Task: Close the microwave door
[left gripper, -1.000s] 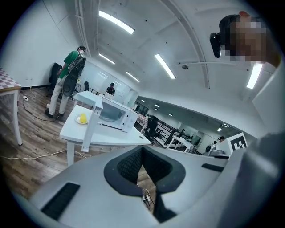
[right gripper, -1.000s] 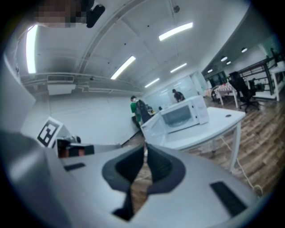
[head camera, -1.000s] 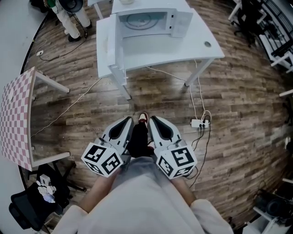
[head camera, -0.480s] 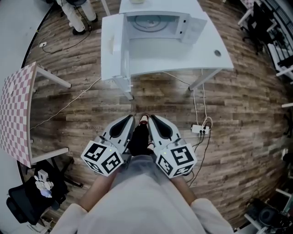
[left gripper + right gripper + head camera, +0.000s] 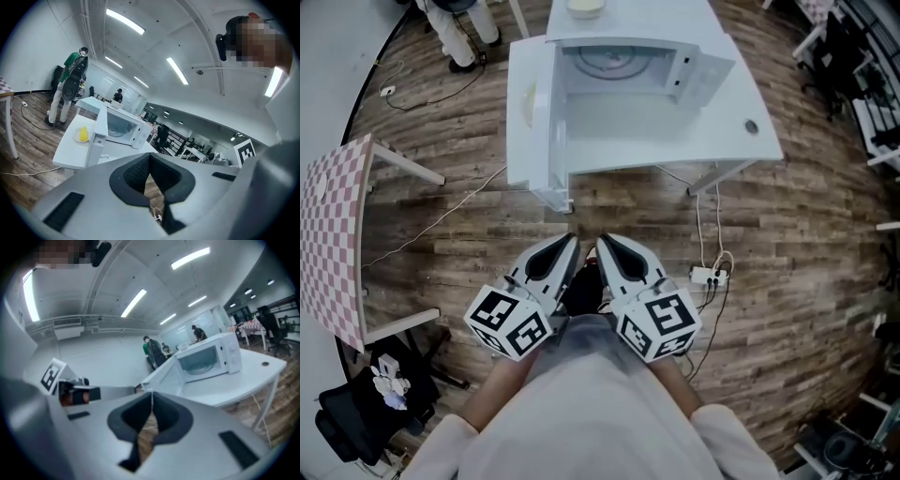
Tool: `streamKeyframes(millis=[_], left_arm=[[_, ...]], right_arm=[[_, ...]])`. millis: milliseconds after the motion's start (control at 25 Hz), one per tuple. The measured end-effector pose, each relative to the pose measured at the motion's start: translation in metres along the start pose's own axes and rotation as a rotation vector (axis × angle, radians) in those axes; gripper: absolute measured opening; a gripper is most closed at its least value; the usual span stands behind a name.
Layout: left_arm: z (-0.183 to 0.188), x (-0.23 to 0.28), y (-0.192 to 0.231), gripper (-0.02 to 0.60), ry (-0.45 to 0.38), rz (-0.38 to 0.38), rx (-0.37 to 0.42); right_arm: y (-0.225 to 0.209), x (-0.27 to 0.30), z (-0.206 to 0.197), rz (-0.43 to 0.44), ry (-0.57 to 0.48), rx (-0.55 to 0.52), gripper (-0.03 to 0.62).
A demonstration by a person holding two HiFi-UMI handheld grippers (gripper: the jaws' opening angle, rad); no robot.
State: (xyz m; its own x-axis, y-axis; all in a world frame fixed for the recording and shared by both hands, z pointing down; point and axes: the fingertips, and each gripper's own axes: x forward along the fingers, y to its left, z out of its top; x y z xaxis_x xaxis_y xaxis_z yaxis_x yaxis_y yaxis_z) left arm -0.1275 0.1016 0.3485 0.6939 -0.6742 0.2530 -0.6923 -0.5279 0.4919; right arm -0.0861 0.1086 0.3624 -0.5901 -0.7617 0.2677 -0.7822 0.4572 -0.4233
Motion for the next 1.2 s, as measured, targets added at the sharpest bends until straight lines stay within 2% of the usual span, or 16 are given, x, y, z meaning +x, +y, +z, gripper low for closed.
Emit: streamKeyframes(millis=[240,360,640,840,960,1200], left_arm=[[0.030,0.016,0.009,0.013,-0.032,-0.047,-0.002],[0.050,0.020,0.015,0.012,-0.076,-0.055,0.011],[0.086,0.024,0.044,0.012,-0.138,-0.019,0.096],[0.103,0.026,0.067,0.013,-0.166,-0.017,0.073],[0.109,0.026,0.079,0.013,-0.183,-0.023,0.059],[0.109,0.023,0.103,0.014,-0.162,-0.005,0.051]], right_arm=[[-0.006,0.022,0.031,0.020,-0.053,0.020,0.023],[-0.008,0.037,0.039,0.029,-0.034,-0.014,0.023],[-0.007,0.072,0.060,0.061,-0.029,-0.072,0.023],[-0.009,0.095,0.074,0.056,-0.033,-0.100,0.023],[-0.010,0.107,0.077,0.061,-0.031,-0.077,0.023],[-0.009,0.119,0.070,0.038,-0.031,-0.048,0.023]])
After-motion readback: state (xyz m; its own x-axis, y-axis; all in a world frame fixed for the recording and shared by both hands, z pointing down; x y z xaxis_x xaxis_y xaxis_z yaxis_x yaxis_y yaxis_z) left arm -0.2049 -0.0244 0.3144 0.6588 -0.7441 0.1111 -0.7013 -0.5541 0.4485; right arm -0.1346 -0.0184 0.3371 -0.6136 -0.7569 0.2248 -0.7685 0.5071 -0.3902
